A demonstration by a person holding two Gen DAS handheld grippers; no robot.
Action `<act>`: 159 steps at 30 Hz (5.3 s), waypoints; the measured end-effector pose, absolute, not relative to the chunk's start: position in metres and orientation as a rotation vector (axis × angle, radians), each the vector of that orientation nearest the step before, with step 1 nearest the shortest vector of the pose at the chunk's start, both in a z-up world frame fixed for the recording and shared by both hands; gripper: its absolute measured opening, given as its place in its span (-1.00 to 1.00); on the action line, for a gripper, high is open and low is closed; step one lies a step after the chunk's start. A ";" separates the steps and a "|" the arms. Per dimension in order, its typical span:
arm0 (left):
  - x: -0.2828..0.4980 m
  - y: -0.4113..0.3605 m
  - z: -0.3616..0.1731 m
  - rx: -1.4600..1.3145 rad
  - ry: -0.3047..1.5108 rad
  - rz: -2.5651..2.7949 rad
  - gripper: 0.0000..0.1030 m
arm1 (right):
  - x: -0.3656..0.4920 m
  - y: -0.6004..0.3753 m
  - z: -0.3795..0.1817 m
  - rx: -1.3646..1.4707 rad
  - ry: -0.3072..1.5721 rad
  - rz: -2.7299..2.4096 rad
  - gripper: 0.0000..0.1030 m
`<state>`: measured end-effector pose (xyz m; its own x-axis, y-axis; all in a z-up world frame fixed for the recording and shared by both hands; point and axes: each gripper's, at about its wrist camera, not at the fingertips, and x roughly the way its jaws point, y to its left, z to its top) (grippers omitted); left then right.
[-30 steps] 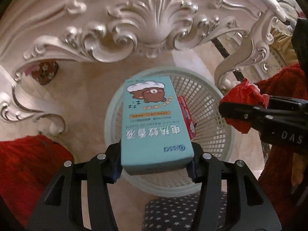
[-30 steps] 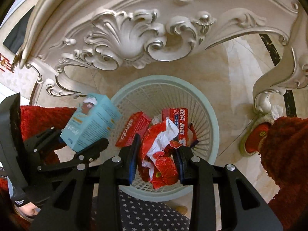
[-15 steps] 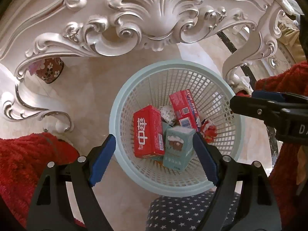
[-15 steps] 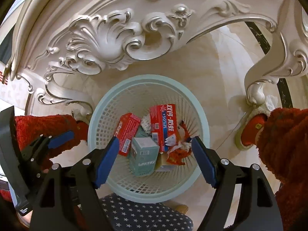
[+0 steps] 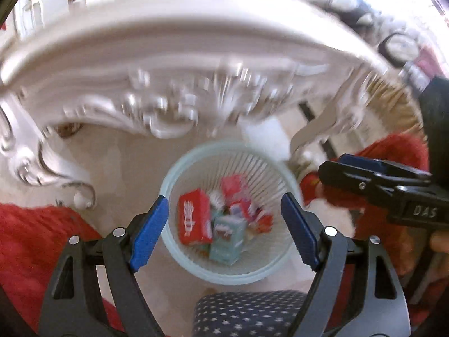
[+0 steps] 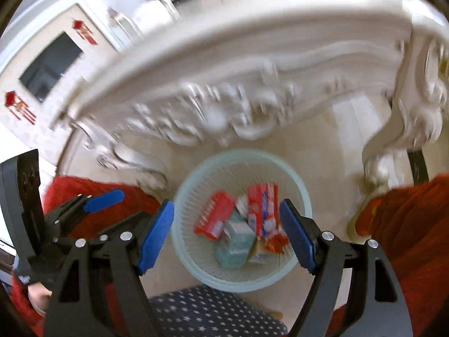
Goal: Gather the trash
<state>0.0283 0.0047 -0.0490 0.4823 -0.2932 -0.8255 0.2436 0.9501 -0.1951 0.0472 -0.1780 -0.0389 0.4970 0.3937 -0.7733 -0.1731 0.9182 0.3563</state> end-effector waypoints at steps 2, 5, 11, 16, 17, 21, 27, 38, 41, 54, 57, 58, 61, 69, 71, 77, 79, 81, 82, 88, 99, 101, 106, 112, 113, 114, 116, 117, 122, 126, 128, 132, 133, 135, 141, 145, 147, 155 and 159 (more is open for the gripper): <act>0.033 0.005 -0.017 -0.086 0.966 -0.373 0.55 | 0.050 -0.182 -0.013 0.241 0.928 0.362 0.43; 0.055 -0.001 0.033 -0.092 0.893 -0.428 0.68 | 0.063 -0.193 0.032 0.229 0.817 0.383 0.50; 0.156 -0.035 0.098 -0.014 0.741 -0.295 0.78 | 0.137 -0.226 0.088 0.156 0.640 0.260 0.62; 0.291 -0.060 0.107 -0.122 0.693 -0.121 0.78 | 0.243 -0.254 0.107 0.156 0.624 0.159 0.62; 0.317 -0.063 0.101 -0.163 0.712 -0.106 0.78 | 0.260 -0.258 0.110 0.150 0.622 0.145 0.62; 0.407 -0.074 0.074 -0.258 0.808 -0.034 0.78 | 0.333 -0.268 0.113 0.139 0.629 0.078 0.62; 0.489 -0.094 0.061 -0.239 0.857 0.023 0.78 | 0.398 -0.278 0.101 0.097 0.674 0.053 0.62; 0.528 -0.055 0.051 -0.065 0.899 0.107 0.78 | 0.475 -0.236 0.091 0.096 0.773 0.122 0.62; 0.533 -0.034 0.047 -0.081 0.931 0.076 0.78 | 0.492 -0.214 0.087 0.128 0.791 0.147 0.62; 0.566 -0.033 0.047 0.094 0.969 -0.005 0.79 | 0.568 -0.157 0.067 -0.064 0.943 0.123 0.63; 0.568 -0.030 0.046 0.075 0.963 -0.060 0.58 | 0.570 -0.160 0.058 -0.058 0.937 0.161 0.57; 0.568 -0.031 0.047 0.067 0.960 -0.068 0.36 | 0.568 -0.164 0.058 -0.040 0.922 0.177 0.44; 0.569 -0.041 0.051 0.093 0.950 -0.098 -0.35 | 0.565 -0.167 0.061 -0.034 0.896 0.184 -0.18; 0.551 -0.036 0.056 0.037 0.931 -0.129 -0.40 | 0.529 -0.195 0.072 0.054 0.859 0.220 -0.25; 0.536 -0.035 0.063 0.047 0.915 -0.138 -0.40 | 0.516 -0.201 0.076 0.089 0.849 0.230 -0.25; 0.461 -0.027 0.096 0.046 0.845 -0.211 -0.40 | 0.445 -0.210 0.089 0.172 0.795 0.297 -0.25; 0.428 -0.021 0.105 0.046 0.819 -0.237 -0.40 | 0.399 -0.209 0.096 0.176 0.765 0.333 -0.25; 0.378 -0.011 0.113 0.039 0.796 -0.268 -0.40 | 0.356 -0.209 0.101 0.179 0.737 0.362 -0.25; 0.355 -0.006 0.115 0.033 0.790 -0.284 -0.40 | 0.321 -0.208 0.104 0.180 0.714 0.382 -0.25; 0.162 0.021 0.104 0.078 0.773 -0.344 -0.40 | 0.137 -0.199 0.087 0.191 0.688 0.457 -0.25; 0.055 -0.011 -0.087 0.025 1.133 -0.401 -0.40 | 0.093 -0.154 -0.084 0.160 1.109 0.359 -0.25; 0.062 -0.018 -0.123 0.006 1.202 -0.385 -0.40 | 0.099 -0.146 -0.111 0.115 1.167 0.329 -0.25; 0.069 -0.020 -0.162 0.044 1.299 -0.344 -0.40 | 0.112 -0.132 -0.138 0.054 1.224 0.295 -0.24; 0.071 -0.019 -0.179 0.053 1.356 -0.317 0.56 | 0.104 -0.124 -0.156 0.033 1.266 0.277 0.63; 0.071 -0.015 -0.180 0.064 1.349 -0.311 0.56 | 0.094 -0.130 -0.154 0.032 1.268 0.278 0.64; 0.071 -0.016 -0.180 0.072 1.343 -0.305 0.56 | 0.093 -0.132 -0.155 0.032 1.269 0.275 0.64; 0.069 -0.016 -0.178 0.066 1.340 -0.304 0.56 | 0.092 -0.136 -0.156 0.042 1.265 0.260 0.66; 0.066 -0.018 -0.176 0.063 1.337 -0.302 0.56 | 0.092 -0.140 -0.155 0.048 1.262 0.251 0.70; 0.062 -0.018 -0.161 0.056 1.280 -0.268 0.56 | 0.093 -0.157 -0.148 0.104 1.226 0.195 0.76; 0.057 -0.013 -0.144 0.039 1.232 -0.235 0.56 | 0.088 -0.159 -0.136 0.117 1.189 0.172 0.82; 0.055 -0.009 -0.132 0.031 1.198 -0.210 0.56 | 0.082 -0.157 -0.128 0.111 1.169 0.176 0.82; 0.048 -0.010 -0.107 0.054 1.124 -0.173 0.56 | 0.067 -0.151 -0.105 0.104 1.109 0.190 0.82; 0.046 -0.010 -0.103 0.056 1.113 -0.175 0.56 | 0.063 -0.151 -0.098 0.097 1.091 0.175 0.82; 0.042 -0.012 -0.093 0.048 1.086 -0.185 0.56 | 0.056 -0.152 -0.086 0.084 1.060 0.137 0.82; 0.031 -0.005 -0.070 0.022 1.029 -0.145 0.56 | 0.041 -0.165 -0.066 0.110 0.998 0.075 0.82; 0.026 0.006 -0.060 -0.018 1.004 -0.109 0.56 | 0.038 -0.170 -0.061 0.142 0.973 0.076 0.82; 0.024 0.011 -0.054 -0.038 0.990 -0.087 0.56 | 0.037 -0.171 -0.061 0.147 0.962 0.084 0.82; 0.015 0.016 -0.030 -0.057 0.911 -0.054 0.56 | 0.039 -0.172 -0.068 0.151 0.965 0.075 0.82; 0.013 0.017 -0.024 -0.043 0.884 -0.041 0.56 | 0.037 -0.170 -0.066 0.135 0.949 0.077 0.82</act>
<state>0.0126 0.0172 -0.0245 0.6331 -0.0535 -0.7722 0.0180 0.9984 -0.0544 0.0368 -0.1702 -0.0656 0.5804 0.1248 -0.8047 -0.0064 0.9889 0.1488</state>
